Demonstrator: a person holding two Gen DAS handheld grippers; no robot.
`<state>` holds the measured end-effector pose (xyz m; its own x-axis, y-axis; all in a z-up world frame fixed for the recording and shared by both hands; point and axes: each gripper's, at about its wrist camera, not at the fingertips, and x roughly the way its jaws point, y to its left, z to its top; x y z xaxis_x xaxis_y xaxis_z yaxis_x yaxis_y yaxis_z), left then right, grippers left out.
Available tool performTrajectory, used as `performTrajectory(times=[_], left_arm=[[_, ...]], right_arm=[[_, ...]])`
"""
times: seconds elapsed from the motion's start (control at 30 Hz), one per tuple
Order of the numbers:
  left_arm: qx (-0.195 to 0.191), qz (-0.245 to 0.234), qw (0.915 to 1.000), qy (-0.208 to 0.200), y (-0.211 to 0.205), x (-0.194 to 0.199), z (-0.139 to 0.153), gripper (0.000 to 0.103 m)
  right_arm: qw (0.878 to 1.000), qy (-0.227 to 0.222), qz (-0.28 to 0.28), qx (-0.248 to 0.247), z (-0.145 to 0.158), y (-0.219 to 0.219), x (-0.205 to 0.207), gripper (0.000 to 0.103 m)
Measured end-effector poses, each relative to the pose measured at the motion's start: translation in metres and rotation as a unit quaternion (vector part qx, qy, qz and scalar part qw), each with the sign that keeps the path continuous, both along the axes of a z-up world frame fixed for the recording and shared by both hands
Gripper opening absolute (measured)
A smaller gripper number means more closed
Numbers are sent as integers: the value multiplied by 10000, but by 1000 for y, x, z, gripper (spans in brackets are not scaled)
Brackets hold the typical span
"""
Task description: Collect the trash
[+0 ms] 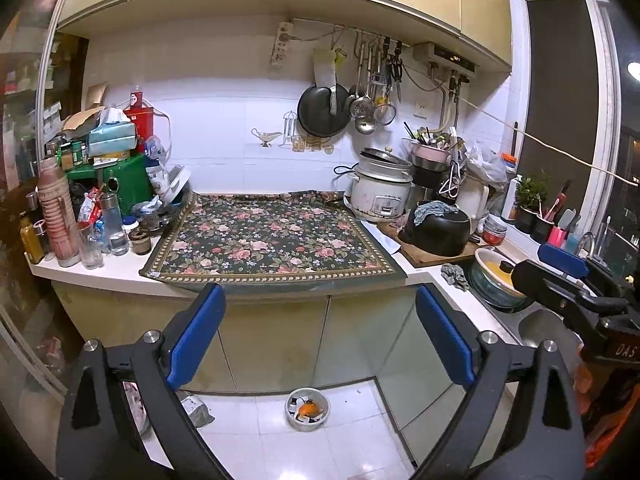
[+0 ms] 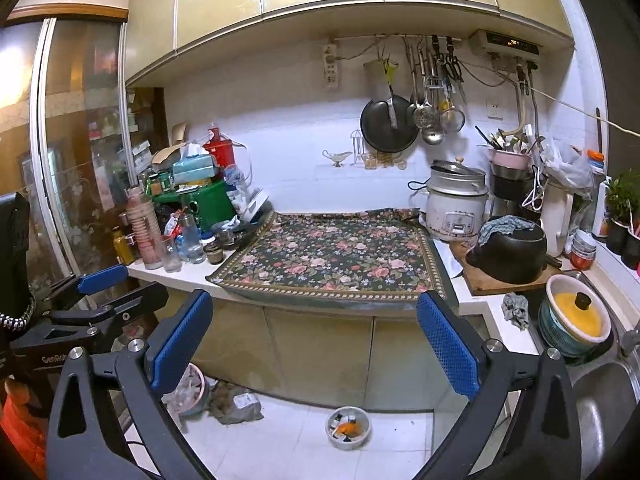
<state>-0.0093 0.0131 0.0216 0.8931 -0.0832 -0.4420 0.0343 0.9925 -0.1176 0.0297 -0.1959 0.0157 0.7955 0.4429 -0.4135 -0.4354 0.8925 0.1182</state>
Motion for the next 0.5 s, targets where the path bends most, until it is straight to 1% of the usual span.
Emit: performTrajectory(times=[0.5], left_arm=[[26,10,10000,-34,-6,-1,1,99]], right_arm=[[9999,109,9,28,-3,-6,-3,101]])
